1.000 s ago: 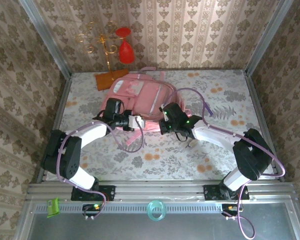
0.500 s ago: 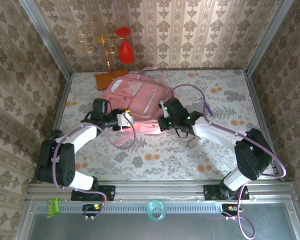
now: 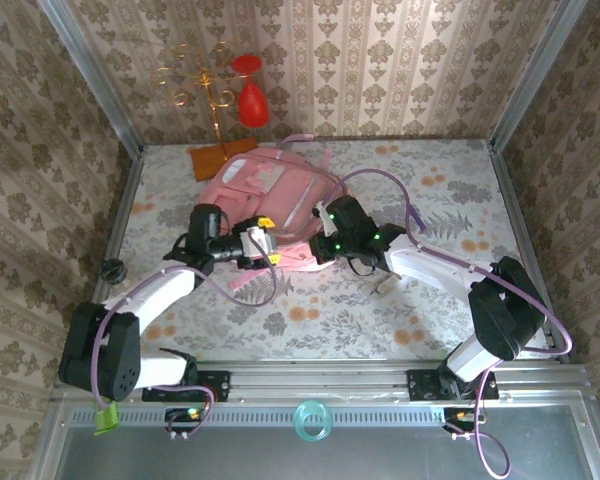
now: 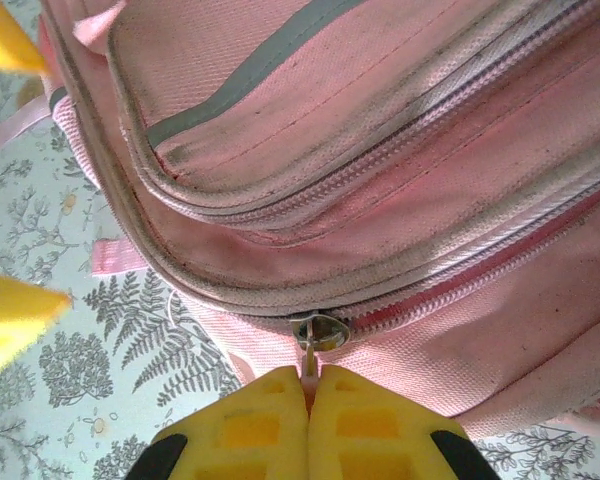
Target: Pack the student bag
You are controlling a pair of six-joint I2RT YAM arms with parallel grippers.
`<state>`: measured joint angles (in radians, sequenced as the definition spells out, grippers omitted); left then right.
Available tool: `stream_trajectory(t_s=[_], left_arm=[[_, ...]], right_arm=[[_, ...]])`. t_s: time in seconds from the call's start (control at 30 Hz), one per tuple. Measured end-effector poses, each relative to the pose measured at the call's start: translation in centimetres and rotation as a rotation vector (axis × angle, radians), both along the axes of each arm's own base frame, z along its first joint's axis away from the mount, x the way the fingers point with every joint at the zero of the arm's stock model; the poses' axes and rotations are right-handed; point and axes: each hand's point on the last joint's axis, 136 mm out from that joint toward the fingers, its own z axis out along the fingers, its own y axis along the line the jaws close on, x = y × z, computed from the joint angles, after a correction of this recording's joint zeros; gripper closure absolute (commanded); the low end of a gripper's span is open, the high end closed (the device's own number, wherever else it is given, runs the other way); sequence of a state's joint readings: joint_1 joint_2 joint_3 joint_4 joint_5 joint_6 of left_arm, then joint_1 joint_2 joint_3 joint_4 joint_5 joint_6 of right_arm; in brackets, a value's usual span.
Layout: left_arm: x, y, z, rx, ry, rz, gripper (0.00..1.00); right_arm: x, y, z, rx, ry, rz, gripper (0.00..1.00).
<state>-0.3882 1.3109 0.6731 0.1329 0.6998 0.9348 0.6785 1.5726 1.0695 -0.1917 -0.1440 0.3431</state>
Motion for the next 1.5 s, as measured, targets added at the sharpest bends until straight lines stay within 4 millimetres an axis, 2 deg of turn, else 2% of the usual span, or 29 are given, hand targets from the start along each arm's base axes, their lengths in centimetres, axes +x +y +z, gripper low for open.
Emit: stream_trajectory(t_s=[0.13,0.23,0.33,0.47,0.83,1.03,1.27,1.5], left_arm=[[-0.5,-2.3,-1.3,0.038,0.025,-0.046,0.35],[-0.1,-3.5,-1.2,0.064,0.011,-0.048,0.36],[0.7,-4.1,-1.1,0.094,-0.014,-0.024,0.37],[1.2,-4.0,-1.6,0.129,-0.026,-0.002,0.45],[0.9,-3.3,-3.0,0.225,-0.029,-0.016,0.94],[0.8,-2.4,-2.5,0.221,-0.028,-0.011,0.99],[0.6,-0.9,-1.7,0.184,-0.044,-0.01,0.99],[0.2,1.6,-1.1,0.136,-0.046,0.014,0.98]], right_arm=[[-0.3,0.5,0.2,0.024,0.005,0.023,1.0],[-0.5,0.9,0.4,0.042,0.01,0.041,1.0],[-0.8,1.3,0.5,0.058,0.011,0.06,1.0],[-1.2,1.8,0.4,0.072,0.01,0.081,1.0],[-1.6,1.7,-0.6,0.055,0.0,0.089,1.0],[-1.0,0.9,-0.9,-0.008,-0.03,0.051,1.0],[-0.1,0.0,0.1,-0.066,-0.046,0.003,1.0],[2.4,-2.9,-0.2,-0.121,-0.029,-0.098,1.0]])
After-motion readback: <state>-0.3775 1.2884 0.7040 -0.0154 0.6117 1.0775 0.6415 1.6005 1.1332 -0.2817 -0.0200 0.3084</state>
